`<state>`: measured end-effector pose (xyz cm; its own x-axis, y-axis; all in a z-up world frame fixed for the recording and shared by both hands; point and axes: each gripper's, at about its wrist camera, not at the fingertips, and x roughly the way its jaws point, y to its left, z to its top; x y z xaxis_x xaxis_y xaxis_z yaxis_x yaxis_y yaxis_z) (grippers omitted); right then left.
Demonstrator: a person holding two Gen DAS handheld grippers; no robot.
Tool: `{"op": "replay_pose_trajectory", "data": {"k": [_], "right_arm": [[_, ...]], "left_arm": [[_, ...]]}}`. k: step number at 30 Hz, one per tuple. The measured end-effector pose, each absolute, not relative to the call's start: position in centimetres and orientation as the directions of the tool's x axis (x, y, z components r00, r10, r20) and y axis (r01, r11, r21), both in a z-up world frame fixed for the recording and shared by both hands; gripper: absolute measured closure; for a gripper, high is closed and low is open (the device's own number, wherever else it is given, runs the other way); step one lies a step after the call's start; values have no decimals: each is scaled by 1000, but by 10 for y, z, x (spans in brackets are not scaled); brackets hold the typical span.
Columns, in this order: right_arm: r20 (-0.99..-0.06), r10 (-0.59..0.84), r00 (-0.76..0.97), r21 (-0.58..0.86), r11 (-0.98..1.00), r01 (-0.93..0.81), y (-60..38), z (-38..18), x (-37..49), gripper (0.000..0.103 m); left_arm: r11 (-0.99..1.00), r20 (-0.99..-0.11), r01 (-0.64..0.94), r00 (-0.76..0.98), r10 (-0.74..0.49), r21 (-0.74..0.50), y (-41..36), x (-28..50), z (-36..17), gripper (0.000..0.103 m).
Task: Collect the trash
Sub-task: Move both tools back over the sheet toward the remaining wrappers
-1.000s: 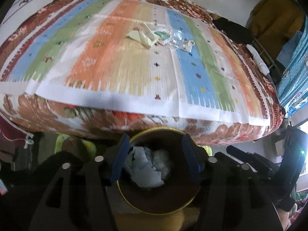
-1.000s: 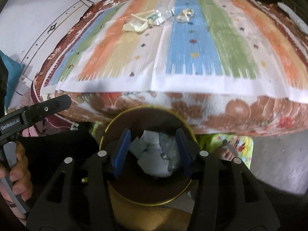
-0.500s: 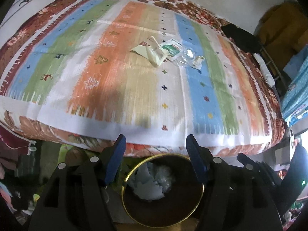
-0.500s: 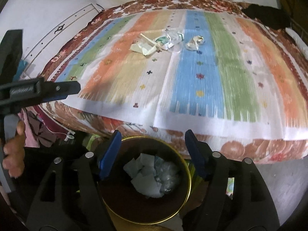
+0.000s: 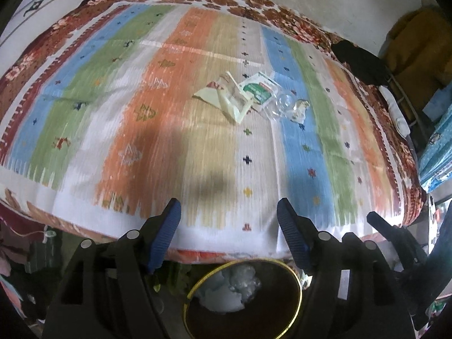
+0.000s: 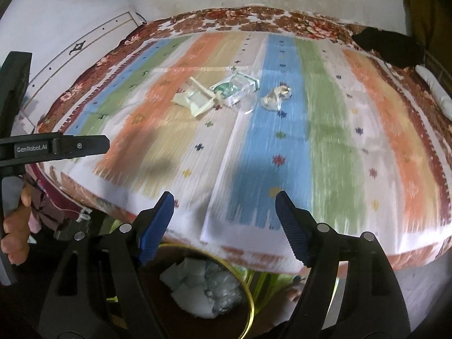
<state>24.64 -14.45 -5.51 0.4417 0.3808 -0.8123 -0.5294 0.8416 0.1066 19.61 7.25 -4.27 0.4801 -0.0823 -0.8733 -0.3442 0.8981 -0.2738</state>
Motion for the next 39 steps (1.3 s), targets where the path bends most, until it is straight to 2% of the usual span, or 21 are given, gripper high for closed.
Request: {"op": "replay_pose_trajectory", "data": {"k": [3,11,19,24,29,36,39], "right_arm": [[-811,377,447,98,841,-532,-140,-55,259,31],[-817,355,455,68,843,-534,-128,-62,285,29],[-820,348,455,62,844,-533,-116,-70,310,25],[-819,336,465,41,843,-536,-106,-74,328,23],[-814,334,475,30,841,-540,-100,-78,345,20],[-805,344,484,38,844,-536,-89,-81,367,15],[-797,343,497,30,845,-534,-84,-83,376,13]], "left_arm": [[891,-870,-378,492,-38,-253,81,204,-44,32],[858,-868,-428,495,-42,-285,102,229,-57,31],[823,-856,-490,517,9,-287,117,246,-61,29],[851,-852,-471,520,57,-231,118,264,-65,27],[871,-853,-458,513,94,-180,126,281,-74,24],[837,-851,-472,524,13,-278,138,300,-85,12],[838,-848,-466,529,8,-283,135,312,-87,8]]}}
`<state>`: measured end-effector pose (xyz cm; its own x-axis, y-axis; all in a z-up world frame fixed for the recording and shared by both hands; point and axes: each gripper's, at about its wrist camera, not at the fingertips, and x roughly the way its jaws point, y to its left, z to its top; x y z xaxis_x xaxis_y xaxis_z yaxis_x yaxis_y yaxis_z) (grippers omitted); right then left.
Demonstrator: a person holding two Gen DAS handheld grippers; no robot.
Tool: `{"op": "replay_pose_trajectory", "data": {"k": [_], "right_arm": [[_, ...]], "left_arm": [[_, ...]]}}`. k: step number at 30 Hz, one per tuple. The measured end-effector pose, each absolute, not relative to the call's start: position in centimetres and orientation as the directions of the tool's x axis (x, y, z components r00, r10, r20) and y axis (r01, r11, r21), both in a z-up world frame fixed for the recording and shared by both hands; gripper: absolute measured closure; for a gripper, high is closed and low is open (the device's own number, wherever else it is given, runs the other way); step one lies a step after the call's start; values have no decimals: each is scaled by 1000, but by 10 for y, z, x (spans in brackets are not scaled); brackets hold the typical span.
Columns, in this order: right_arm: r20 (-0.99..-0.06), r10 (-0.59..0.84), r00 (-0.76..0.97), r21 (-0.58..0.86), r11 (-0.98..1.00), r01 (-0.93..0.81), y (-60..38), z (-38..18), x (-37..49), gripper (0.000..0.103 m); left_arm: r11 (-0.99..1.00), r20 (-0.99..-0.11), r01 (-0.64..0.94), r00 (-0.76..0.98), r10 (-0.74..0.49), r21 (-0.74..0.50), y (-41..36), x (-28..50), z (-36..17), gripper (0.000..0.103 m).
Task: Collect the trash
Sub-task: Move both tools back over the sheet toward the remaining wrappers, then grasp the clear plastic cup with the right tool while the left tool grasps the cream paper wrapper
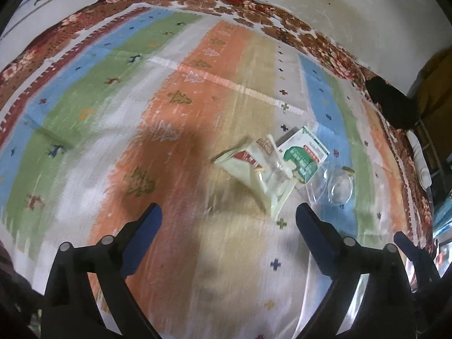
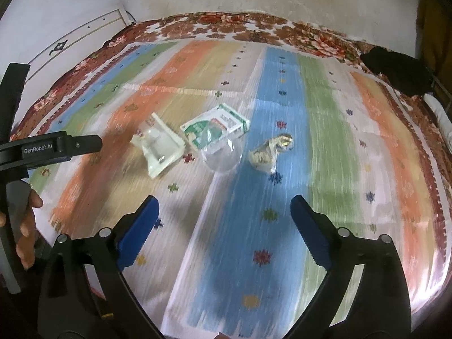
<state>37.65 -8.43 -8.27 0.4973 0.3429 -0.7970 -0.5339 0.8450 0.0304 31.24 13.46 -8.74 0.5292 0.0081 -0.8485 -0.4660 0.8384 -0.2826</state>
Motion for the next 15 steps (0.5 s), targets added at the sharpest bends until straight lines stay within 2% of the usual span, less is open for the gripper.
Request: {"op": "replay_pose_trajectory", "data": {"k": [15], "right_arm": [[-803,328,497,6,839,-544,-55,-110,407,9]], "left_arm": [[831,-856,-479,517,8,-282,158,355,-106,6]]}}
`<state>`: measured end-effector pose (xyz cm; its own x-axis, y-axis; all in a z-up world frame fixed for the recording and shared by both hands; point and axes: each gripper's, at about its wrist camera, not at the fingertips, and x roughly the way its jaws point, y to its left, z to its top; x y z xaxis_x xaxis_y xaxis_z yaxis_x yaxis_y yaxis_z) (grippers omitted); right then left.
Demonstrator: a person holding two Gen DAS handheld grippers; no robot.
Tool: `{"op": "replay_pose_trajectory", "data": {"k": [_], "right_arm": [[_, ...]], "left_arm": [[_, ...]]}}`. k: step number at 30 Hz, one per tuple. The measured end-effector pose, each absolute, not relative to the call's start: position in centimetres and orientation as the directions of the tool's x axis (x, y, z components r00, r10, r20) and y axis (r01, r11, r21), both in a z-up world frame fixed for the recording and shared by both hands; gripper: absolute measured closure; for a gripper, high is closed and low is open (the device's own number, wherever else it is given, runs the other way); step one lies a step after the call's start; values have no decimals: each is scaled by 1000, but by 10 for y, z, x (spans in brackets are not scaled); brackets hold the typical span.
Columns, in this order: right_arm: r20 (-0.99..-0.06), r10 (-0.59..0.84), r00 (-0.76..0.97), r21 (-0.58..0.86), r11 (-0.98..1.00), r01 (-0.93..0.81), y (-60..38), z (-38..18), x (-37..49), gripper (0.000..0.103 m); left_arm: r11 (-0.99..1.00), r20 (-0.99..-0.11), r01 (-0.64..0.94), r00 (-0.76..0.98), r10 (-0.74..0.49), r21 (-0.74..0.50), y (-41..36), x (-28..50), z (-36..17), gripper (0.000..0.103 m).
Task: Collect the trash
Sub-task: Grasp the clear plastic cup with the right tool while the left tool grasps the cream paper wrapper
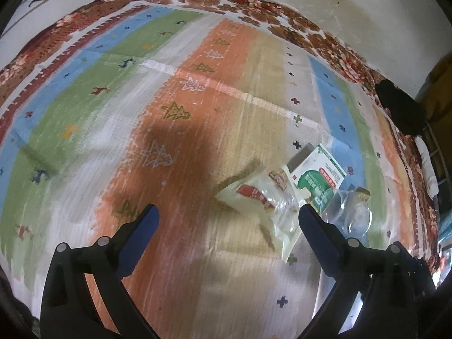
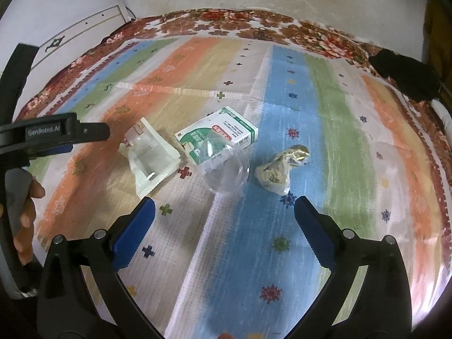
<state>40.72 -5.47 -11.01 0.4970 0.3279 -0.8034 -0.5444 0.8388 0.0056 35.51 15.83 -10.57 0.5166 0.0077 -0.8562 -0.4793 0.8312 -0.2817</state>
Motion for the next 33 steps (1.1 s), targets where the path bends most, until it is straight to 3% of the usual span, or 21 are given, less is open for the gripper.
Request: {"op": "replay_pose_trajectory", "data": {"k": [9,18,21,24,26,28,29,31,33], "right_arm": [[-804,327,496,-6,830,-558,-42,-120,426,10],[-802,332,497,-24,812,-583,-30,-128,440,23],[-810,312,496,-50,806,-589,-27,-133,444,33],[-819,310,482,-39,809,-586,-29,-136,449,44],[-831,302,468,-34,811,-584,-29,-140,451,53],[-842,280,461,-48,812,-581,-29,-145,452,65],[-843,274,463,-53,813,-579,-30,-147,453,67],[-843,279,460,-46,814,-579,-31,-147,453,67],[-842,280,461,-40,819,-572,-33,-146,454,68]], "left_arm": [[860,-857,-419,514,-40,-291,158,380,-117,7],[853,-853,-389,508,-117,-348,163,388,-137,20],[858,-850,-364,506,-143,-361,159,392,-141,25],[865,-863,-348,475,-171,-362,153,397,-151,38],[878,-876,-333,452,-171,-343,148,400,-158,52],[887,-883,-329,442,-158,-324,145,400,-162,57],[889,-885,-331,440,-152,-317,146,399,-163,65],[890,-887,-333,439,-147,-312,147,399,-164,68],[896,-890,-333,438,-130,-295,147,398,-162,78]]}}
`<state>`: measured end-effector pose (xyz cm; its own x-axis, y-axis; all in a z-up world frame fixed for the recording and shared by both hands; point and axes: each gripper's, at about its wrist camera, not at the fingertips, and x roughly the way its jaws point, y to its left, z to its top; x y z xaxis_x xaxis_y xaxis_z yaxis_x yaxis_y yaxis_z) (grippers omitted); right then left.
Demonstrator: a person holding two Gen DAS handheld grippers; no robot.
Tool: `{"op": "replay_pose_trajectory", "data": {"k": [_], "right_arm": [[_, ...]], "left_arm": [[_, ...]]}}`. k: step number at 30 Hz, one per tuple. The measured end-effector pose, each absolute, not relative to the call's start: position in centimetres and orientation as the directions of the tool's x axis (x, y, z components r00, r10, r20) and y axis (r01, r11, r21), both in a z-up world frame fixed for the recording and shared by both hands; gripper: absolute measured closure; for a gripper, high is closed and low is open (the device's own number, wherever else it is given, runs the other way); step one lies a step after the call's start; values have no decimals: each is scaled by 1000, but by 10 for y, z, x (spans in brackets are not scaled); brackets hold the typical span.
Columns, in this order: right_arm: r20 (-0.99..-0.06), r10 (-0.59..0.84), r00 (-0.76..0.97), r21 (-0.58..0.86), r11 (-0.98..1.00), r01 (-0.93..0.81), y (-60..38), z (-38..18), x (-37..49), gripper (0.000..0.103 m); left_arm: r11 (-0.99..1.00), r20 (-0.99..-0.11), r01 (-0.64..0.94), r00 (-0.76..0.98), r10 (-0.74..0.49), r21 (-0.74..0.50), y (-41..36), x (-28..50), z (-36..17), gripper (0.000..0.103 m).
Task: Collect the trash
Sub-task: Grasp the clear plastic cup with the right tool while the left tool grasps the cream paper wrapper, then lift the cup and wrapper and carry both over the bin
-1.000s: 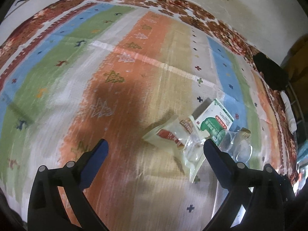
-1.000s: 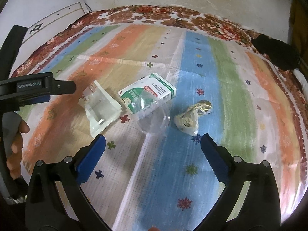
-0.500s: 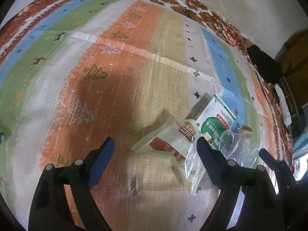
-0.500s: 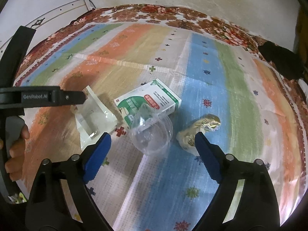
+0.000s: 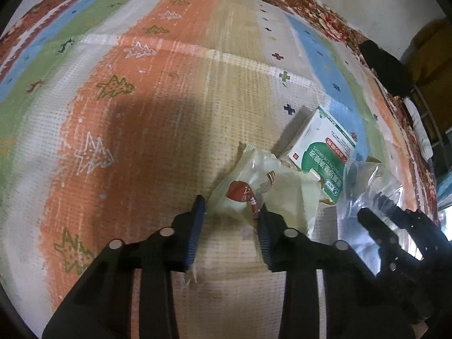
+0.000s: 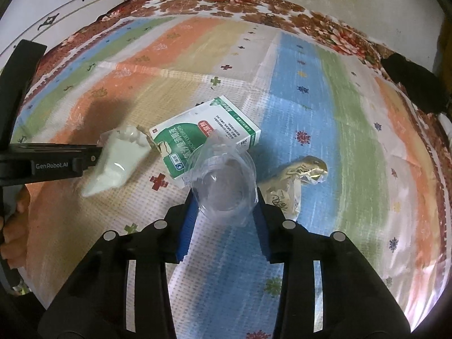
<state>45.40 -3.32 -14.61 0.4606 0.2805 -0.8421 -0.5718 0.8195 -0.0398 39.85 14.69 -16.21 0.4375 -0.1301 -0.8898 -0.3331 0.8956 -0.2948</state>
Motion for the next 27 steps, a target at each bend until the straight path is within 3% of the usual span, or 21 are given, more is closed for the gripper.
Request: {"op": "replay_pose_trajectory", "data": {"k": [20,27], "right_arm": [[-869,205,450,-70,849,-523,-58,-131,430,68],[-864,202,462,-87,843,-531,-71,-120,412,68]], "left_arm": [[912,-914,-350,401,-61,-215,112,390,-135,82],[928,-904,-323,427,-31,-184,98,376,-103,82]]}}
